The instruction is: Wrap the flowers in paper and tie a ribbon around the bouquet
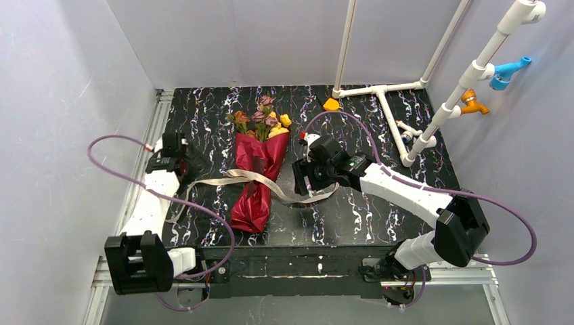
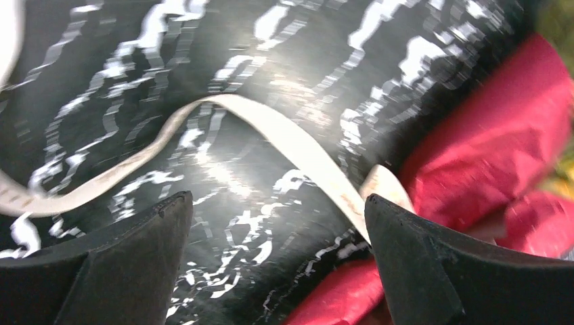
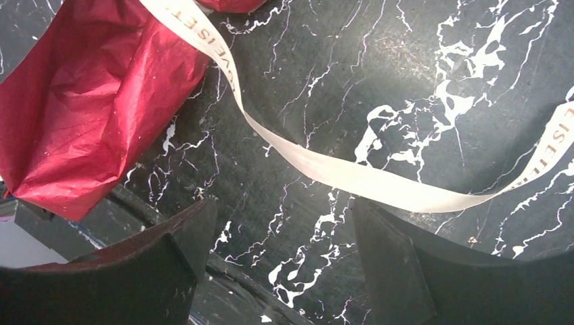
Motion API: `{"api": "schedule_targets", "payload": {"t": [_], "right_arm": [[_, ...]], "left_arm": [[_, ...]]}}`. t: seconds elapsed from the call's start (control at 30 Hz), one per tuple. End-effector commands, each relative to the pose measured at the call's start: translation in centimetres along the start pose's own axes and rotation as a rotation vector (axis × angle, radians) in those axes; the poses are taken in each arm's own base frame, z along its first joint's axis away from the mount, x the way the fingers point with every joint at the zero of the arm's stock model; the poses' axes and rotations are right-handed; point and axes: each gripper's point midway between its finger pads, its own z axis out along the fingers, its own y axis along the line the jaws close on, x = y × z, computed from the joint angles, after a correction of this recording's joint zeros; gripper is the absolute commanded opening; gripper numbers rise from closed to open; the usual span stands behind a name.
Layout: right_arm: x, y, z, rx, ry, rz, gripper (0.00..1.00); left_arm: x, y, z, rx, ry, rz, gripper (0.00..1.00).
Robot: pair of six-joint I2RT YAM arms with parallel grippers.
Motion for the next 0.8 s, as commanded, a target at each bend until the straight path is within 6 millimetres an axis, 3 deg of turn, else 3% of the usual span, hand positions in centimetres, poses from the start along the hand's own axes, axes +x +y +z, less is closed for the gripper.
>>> {"api": "schedule_targets", "payload": {"t": [0.0,0.17,0.57,0.77], "right_arm": [[-1.2,1.0,-0.2,-0.044,-0.034,0.019,0.82],[-1.1,1.0,-0.2,-0.046,-0.031,0.025,0.82],[-0.6,0.6,-0.9,-0.038,-0.049,0.022,0.83],[-0.1,0.6,-0.9,-0.047,-0.040,0.013,0.83]], "left_arm": [[1.4,7.6,-1.4,-0.316,-0.044,-0.210,0.97],[2.1,9.1,-1.1,-0.347,-0.055,-0.357,0.94],[-0.5,5.9,4.5,-0.193,-0.033,-0.511,0.85],[-0.2,5.0,7.2,-0.199,0.038,-0.522,0.77]]}}
